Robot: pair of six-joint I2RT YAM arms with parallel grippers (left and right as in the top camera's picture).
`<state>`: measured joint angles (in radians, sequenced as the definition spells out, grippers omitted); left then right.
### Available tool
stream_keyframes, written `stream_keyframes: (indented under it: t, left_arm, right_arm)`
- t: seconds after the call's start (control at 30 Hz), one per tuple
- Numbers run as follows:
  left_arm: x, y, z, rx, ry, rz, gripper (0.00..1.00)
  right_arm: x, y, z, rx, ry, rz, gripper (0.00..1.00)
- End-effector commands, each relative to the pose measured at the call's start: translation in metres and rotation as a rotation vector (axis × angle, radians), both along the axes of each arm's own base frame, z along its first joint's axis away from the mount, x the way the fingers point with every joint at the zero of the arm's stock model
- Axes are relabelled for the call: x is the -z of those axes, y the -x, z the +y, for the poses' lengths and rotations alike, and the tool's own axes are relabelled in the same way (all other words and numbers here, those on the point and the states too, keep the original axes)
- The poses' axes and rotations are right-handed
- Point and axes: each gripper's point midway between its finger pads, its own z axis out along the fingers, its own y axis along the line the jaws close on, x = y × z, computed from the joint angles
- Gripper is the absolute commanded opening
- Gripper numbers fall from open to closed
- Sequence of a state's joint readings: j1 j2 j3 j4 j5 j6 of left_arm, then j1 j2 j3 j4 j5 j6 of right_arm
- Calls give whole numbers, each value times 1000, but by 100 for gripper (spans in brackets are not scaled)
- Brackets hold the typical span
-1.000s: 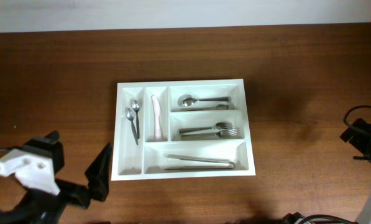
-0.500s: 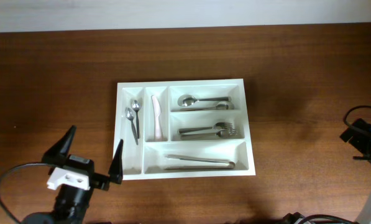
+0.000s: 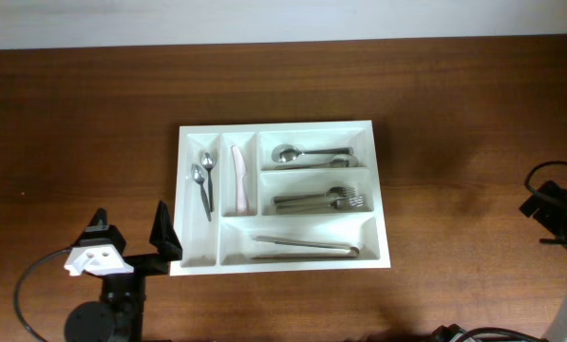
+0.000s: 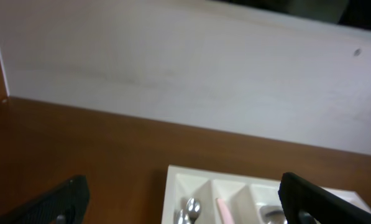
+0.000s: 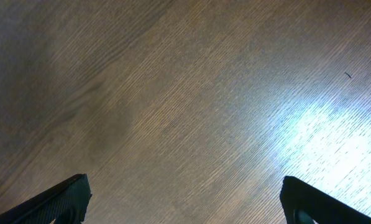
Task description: Pack container
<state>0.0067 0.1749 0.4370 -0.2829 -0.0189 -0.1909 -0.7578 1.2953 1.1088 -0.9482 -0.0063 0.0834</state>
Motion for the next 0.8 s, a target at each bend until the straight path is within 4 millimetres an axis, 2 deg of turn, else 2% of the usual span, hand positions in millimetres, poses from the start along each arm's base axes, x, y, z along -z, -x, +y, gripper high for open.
stream_keyframes:
  t: [0.0,0.23,0.5,0.77]
  left_arm:
    - [23,-1,4,-26,-14,-1,99]
    - [42,-4,4,-23,-21,-84,99]
    - [60,-12,4,-26,-21,-85,99]
    - [97,-18,4,-22,-24,-13,99]
  right_arm:
    - [0,-1,-1,12,-5,-8,99]
    - [0,-1,-1,11,-5,-8,99]
    - [0,-1,-1,12,-5,-8,99]
    - [0,-1,-1,11,-5,-8,99]
